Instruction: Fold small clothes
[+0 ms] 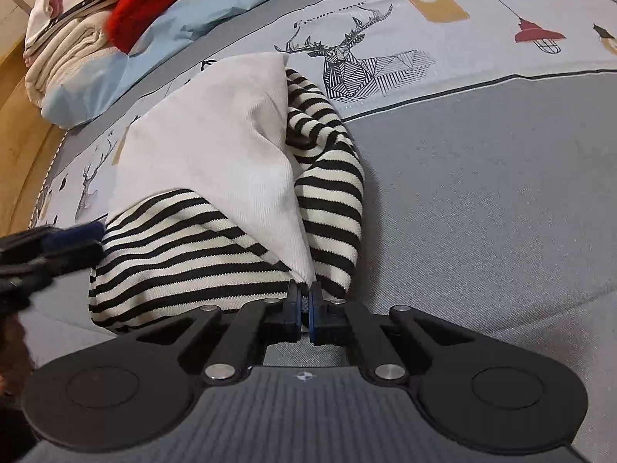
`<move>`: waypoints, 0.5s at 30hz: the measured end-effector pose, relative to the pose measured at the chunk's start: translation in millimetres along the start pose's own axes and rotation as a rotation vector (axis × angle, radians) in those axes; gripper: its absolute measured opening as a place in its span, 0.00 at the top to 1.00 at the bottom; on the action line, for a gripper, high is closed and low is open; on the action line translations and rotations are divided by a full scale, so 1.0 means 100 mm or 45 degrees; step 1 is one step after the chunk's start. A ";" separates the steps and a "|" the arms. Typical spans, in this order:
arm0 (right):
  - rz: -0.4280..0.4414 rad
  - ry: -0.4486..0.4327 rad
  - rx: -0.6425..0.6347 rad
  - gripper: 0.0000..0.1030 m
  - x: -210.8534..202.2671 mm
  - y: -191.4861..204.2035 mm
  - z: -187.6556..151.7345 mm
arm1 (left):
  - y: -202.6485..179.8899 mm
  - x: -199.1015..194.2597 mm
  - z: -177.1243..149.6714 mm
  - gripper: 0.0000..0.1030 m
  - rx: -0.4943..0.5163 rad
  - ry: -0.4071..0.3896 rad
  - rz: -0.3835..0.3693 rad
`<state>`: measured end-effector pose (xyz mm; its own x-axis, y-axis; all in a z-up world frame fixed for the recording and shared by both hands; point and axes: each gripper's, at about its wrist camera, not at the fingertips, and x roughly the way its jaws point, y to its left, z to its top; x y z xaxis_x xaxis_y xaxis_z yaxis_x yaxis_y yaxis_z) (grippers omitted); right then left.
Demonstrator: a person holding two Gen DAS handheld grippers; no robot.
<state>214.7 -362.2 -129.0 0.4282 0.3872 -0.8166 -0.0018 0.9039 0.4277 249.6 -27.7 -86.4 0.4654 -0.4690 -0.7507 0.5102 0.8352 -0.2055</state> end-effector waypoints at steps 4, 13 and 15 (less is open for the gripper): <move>-0.026 0.008 -0.015 0.98 0.04 0.03 0.01 | -0.09 0.33 -0.23 0.58 0.202 0.207 0.201; -0.021 -0.247 -0.143 0.80 -0.25 0.26 0.07 | 0.11 -0.08 -0.16 0.58 -0.105 0.124 0.214; -0.049 -0.226 -0.181 0.70 -0.18 0.29 0.08 | 0.21 0.06 -0.26 0.58 -0.165 0.240 0.242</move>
<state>214.2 -344.0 -99.0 0.5828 0.3255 -0.7446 -0.1045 0.9387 0.3286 244.5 -5.6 -112.0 0.3952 -0.2493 -0.8841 0.3247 0.9382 -0.1194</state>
